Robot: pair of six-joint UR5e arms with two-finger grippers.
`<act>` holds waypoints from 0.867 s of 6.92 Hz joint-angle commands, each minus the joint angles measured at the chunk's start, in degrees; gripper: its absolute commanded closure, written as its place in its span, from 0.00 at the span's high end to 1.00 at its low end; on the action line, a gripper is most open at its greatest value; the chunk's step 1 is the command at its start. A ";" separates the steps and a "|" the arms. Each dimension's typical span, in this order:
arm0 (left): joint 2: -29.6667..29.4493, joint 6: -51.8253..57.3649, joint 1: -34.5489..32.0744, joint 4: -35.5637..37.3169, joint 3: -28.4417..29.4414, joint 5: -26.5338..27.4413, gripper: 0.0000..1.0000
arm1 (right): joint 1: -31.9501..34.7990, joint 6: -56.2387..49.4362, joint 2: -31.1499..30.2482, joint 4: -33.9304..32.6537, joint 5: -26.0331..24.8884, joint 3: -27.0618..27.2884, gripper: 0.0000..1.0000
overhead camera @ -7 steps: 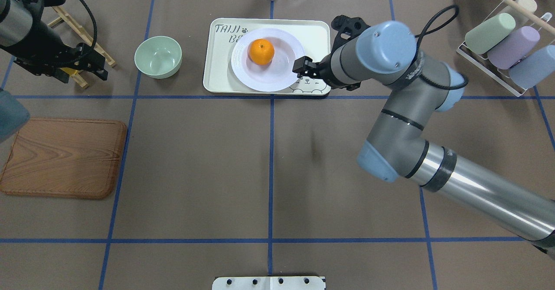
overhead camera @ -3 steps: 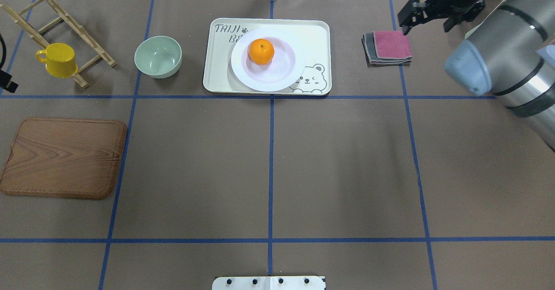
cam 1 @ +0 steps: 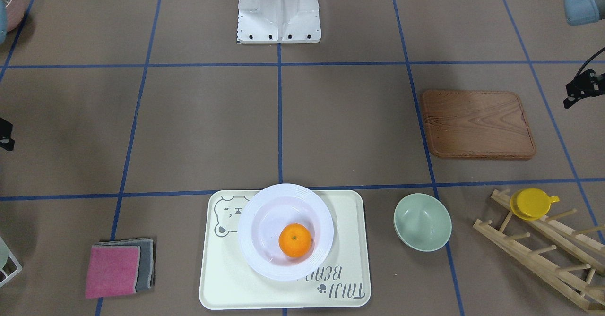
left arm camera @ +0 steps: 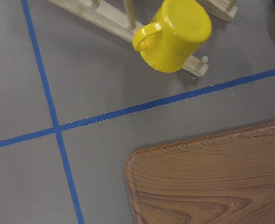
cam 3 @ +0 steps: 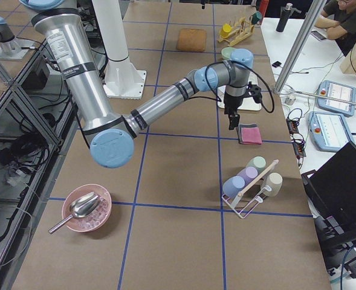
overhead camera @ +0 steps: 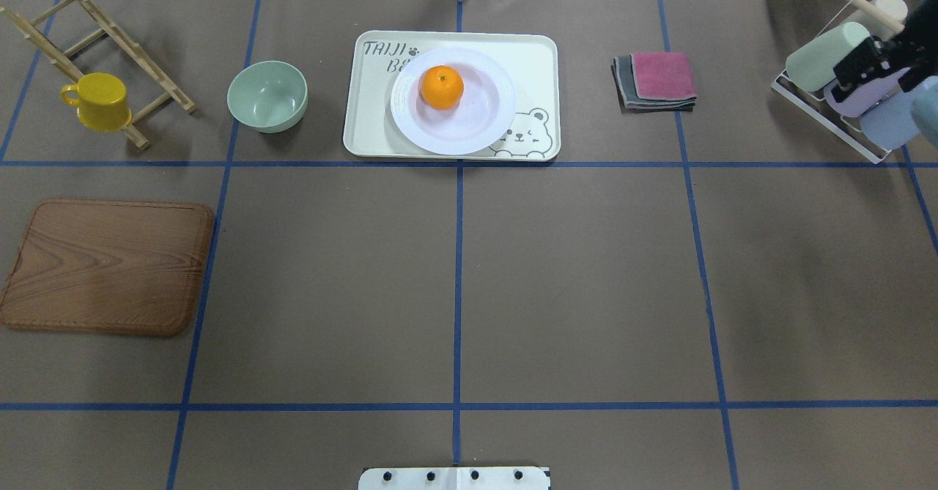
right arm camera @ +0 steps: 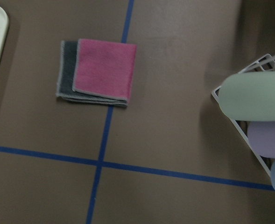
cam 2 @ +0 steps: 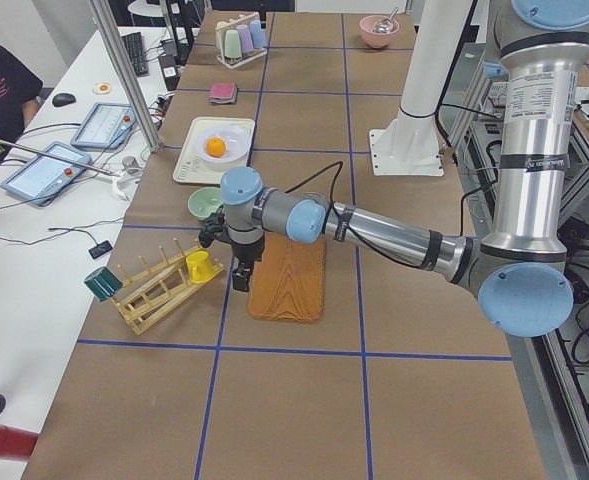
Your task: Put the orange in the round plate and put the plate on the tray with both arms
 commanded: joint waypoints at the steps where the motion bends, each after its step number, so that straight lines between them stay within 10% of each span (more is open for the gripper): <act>1: 1.31 0.15 -0.58 -0.30 1.18 -0.07 0.98 | 1.27 -1.44 -12.02 8.63 0.54 0.95 1.00; 6: 1.76 0.15 -0.66 -0.30 1.09 -0.07 0.98 | 1.28 -1.17 -13.57 11.76 0.98 1.13 1.00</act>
